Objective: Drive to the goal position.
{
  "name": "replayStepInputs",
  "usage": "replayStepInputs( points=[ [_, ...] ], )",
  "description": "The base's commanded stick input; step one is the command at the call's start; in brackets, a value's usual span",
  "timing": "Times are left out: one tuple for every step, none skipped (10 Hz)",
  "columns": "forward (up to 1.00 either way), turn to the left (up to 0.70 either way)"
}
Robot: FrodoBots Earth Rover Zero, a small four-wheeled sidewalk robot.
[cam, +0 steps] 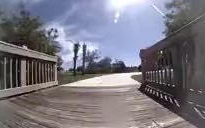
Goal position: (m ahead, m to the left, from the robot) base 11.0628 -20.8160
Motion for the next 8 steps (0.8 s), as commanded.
replayStepInputs(
  points=[
    [0.85, 0.0],
    [0.85, 0.0],
    [0.85, 0.0],
    [0.85, 0.0],
    [0.85, 0.0],
    [0.85, 0.0],
    [0.85, 0.0],
    [0.85, 0.0]
  ],
)
